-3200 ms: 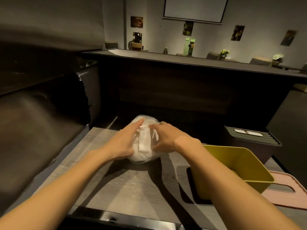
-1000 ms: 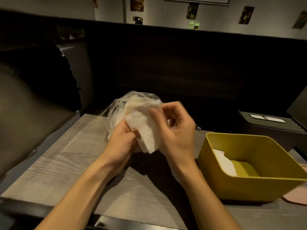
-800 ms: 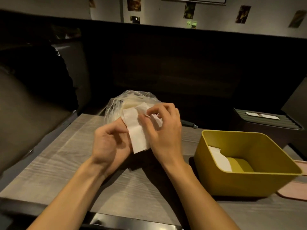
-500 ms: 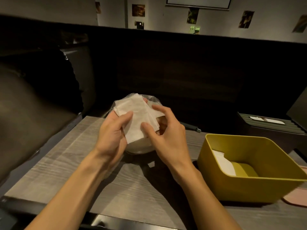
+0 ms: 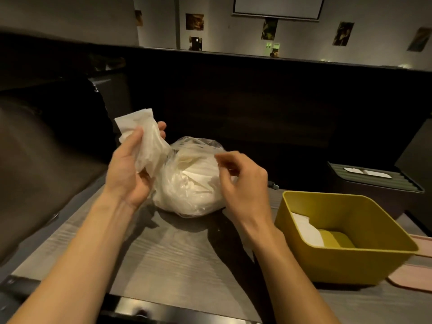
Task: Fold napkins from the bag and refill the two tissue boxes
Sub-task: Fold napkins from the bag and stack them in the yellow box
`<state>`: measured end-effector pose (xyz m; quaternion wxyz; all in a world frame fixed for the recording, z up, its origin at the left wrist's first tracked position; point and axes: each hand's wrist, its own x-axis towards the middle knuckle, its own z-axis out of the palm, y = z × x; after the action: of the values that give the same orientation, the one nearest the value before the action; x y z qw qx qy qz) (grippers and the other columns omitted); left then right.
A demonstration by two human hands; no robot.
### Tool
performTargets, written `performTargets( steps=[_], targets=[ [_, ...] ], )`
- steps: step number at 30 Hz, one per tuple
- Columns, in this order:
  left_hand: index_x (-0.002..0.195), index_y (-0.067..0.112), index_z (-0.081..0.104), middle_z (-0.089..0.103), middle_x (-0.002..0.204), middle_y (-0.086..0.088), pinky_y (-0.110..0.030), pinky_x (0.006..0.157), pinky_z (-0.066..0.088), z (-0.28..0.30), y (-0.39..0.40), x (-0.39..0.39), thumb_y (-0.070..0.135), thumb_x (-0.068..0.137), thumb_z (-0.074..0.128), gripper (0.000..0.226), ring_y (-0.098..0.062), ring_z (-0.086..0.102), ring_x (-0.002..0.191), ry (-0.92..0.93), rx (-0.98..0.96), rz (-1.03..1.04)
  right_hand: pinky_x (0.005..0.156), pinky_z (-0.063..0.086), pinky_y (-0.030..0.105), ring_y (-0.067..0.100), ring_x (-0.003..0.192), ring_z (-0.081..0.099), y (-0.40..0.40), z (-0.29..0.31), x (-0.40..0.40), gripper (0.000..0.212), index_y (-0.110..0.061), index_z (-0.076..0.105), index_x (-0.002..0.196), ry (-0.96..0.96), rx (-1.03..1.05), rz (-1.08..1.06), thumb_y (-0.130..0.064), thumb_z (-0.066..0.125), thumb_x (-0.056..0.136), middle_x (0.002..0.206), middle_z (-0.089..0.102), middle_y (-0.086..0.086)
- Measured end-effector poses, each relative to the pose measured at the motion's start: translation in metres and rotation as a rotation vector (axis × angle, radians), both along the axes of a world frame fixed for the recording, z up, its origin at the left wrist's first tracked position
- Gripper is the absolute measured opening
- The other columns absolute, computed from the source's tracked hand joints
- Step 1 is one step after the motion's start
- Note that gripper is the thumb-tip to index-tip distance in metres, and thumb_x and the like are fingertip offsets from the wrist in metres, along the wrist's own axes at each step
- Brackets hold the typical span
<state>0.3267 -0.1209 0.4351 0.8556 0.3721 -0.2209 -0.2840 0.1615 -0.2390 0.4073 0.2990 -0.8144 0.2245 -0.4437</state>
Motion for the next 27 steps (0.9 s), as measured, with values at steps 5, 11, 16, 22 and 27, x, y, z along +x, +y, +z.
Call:
performTargets(
  steps=[5, 11, 16, 22, 27],
  targets=[
    [0.113, 0.001, 0.069, 0.071, 0.089, -0.008, -0.032, 0.073, 0.059, -0.019, -0.008, -0.001, 0.038, 0.1, 0.061, 0.039, -0.019, 0.07, 0.08, -0.005, 0.116, 0.09, 0.111, 0.044, 0.035, 0.013, 0.129, 0.055, 0.006, 0.023, 0.021, 0.044, -0.026, 0.063, 0.138, 0.487, -0.255, 0.052, -0.038, 0.064, 0.097, 0.138, 0.062, -0.006],
    [0.118, 0.003, 0.071, 0.075, 0.102, -0.017, -0.035, 0.07, 0.061, -0.037, -0.013, -0.003, 0.03, 0.099, 0.064, 0.034, -0.024, 0.074, 0.088, -0.041, 0.186, 0.062, 0.106, 0.041, 0.045, 0.028, 0.13, 0.051, -0.004, 0.022, 0.04, 0.078, -0.016, 0.043, 0.149, 0.966, -0.264, -0.042, -0.064, 0.061, 0.09, 0.146, 0.053, 0.007],
    [0.126, 0.006, 0.069, 0.074, 0.117, -0.017, -0.034, 0.07, 0.059, -0.041, -0.014, 0.001, 0.031, 0.099, 0.065, 0.037, -0.028, 0.074, 0.1, 0.0, 0.246, 0.063, 0.086, 0.05, 0.04, 0.021, 0.107, 0.062, -0.006, 0.017, 0.03, 0.053, -0.023, 0.06, 0.119, 0.828, -0.244, -0.053, -0.066, 0.064, 0.088, 0.115, 0.067, -0.001],
    [0.124, 0.011, 0.071, 0.078, 0.11, -0.007, -0.034, 0.078, 0.058, -0.037, -0.014, -0.001, 0.03, 0.099, 0.066, 0.032, -0.022, 0.075, 0.102, 0.019, 0.259, 0.09, 0.095, 0.05, 0.037, 0.018, 0.12, 0.062, -0.005, 0.019, 0.017, 0.049, -0.032, 0.058, 0.141, 0.63, -0.243, -0.044, -0.043, 0.07, 0.095, 0.124, 0.071, -0.006],
    [0.122, 0.011, 0.072, 0.077, 0.118, -0.008, -0.038, 0.099, 0.056, -0.029, -0.009, -0.004, 0.031, 0.098, 0.064, 0.032, -0.021, 0.073, 0.11, 0.166, 0.155, -0.047, 0.099, 0.054, 0.036, 0.016, 0.124, 0.062, -0.014, 0.01, 0.016, 0.049, -0.037, 0.059, 0.143, 0.499, -0.164, -0.034, -0.033, 0.072, 0.096, 0.13, 0.07, -0.008]
  ],
)
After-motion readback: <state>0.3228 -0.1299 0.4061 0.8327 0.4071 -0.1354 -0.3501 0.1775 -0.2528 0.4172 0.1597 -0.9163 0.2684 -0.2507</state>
